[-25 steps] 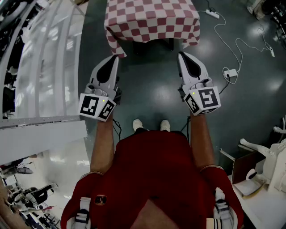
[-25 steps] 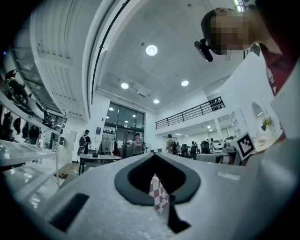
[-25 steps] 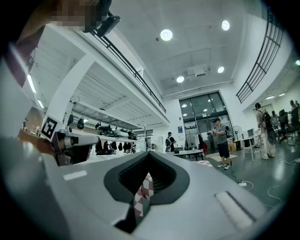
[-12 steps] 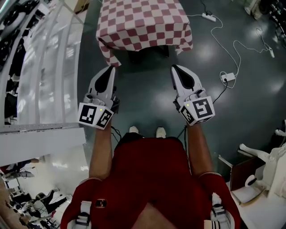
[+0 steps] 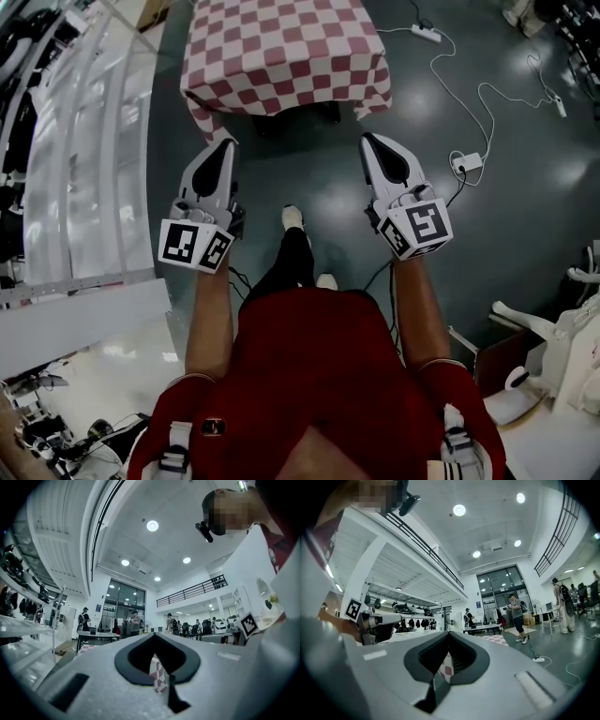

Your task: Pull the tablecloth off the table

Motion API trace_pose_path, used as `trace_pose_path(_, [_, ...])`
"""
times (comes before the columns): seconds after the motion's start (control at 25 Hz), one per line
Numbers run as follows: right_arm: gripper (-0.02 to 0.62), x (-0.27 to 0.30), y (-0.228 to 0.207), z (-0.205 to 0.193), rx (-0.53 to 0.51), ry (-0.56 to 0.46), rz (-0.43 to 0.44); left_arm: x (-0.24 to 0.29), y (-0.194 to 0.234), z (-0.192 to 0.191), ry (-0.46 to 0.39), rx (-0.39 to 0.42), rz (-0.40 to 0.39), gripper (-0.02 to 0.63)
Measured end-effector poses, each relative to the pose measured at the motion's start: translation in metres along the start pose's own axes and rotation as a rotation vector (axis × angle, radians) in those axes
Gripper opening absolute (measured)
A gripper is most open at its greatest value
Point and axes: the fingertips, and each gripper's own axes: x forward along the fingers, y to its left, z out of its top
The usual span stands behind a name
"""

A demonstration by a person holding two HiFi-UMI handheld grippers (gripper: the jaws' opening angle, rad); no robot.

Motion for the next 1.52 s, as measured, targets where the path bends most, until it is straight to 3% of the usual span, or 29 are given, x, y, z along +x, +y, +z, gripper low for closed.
trace_pose_path(0.24, [0.014, 0.159, -0.075, -0.005, -0.059, 0.064, -0.062, 0.143, 0.135, -0.026, -0.031, -0.042, -0.048, 0.005])
trace_pose_path(0.32, [0.014, 0.196, -0.098, -0.003, -0.063, 0.074, -0.083, 0.18, 0.162, -0.029, -0.035, -0.038, -0.068, 0.005])
trace_pose_path(0.52, [0.014, 0.165, -0.12, -0.01, -0.06, 0.079, -0.122, 0.182, 0.122, -0.044, -0.031, -0.033, -0.122, 0.005])
trace_pose_path(0.76, [0.014, 0.241, -0.169, -0.012, -0.079, 0.105, -0.18, 0.263, 0.182, -0.053, -0.04, -0.054, -0.168, 0.005])
trace_pose_path(0.96, [0.014, 0.276, -0.207, -0.02, -0.097, 0.142, -0.21, 0.307, 0.204, -0.062, -0.042, -0.064, -0.191, 0.005])
trace_pose_path(1.32, [0.014, 0.322, -0.289, -0.043, -0.104, 0.197, -0.202, 0.375, 0.22, -0.085, -0.032, -0.067, -0.159, 0.005])
trace_pose_path(1.52, [0.015, 0.345, -0.35, -0.061, -0.09, 0.222, -0.167, 0.422, 0.222, -0.096, -0.032, -0.061, -0.096, 0.005])
